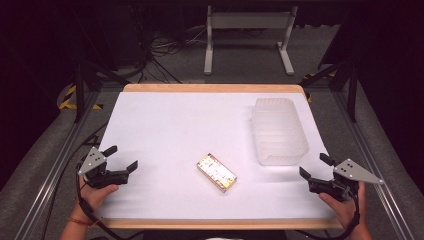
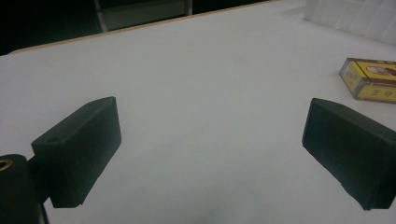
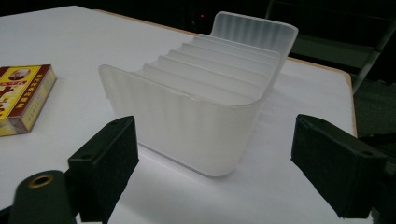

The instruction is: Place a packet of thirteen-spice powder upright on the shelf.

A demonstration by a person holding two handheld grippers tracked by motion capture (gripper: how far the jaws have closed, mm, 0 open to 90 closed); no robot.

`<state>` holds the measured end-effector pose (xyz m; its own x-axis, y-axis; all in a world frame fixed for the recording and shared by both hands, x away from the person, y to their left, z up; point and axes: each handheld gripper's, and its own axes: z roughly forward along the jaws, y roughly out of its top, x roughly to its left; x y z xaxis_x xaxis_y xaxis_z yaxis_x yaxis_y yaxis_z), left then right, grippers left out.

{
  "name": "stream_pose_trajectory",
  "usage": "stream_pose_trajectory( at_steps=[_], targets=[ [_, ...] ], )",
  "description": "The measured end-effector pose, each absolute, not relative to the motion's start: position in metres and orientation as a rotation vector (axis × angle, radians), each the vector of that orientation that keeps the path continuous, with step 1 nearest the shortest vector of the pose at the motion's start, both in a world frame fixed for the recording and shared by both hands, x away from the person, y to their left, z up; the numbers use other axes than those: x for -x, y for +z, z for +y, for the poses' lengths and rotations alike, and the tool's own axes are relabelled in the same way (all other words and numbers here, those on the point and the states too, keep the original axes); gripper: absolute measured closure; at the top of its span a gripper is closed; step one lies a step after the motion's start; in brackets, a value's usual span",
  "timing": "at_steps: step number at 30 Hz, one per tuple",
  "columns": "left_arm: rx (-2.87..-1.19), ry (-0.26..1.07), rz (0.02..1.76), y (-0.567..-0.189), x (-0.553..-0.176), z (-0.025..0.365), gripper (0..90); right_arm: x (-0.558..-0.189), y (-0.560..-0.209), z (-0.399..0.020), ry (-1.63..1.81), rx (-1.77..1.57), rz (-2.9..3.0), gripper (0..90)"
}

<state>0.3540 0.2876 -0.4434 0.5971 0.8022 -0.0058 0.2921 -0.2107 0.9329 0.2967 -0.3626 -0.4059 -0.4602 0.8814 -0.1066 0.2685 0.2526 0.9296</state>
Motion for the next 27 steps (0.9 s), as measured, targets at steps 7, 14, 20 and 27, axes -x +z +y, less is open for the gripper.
stream_pose_trajectory(
  at_steps=[7,14,20,27],
  targets=[
    [-1.798,0.604,0.882,-0.442,-0.351,0.281,5.3,-0.298,-0.401,-0.348,1.205,-1.024,1.900,14.2],
    [-1.833,0.601,0.864,-0.443,-0.344,0.278,5.7,-0.301,-0.391,-0.314,1.240,-0.949,2.001,17.4],
    [-1.867,0.606,0.874,-0.447,-0.336,0.278,5.8,-0.313,-0.386,-0.278,1.237,-0.878,2.118,20.2],
    [-1.885,0.615,0.885,-0.448,-0.327,0.280,5.8,-0.336,-0.384,-0.218,1.239,-0.791,2.311,22.1]
  ],
)
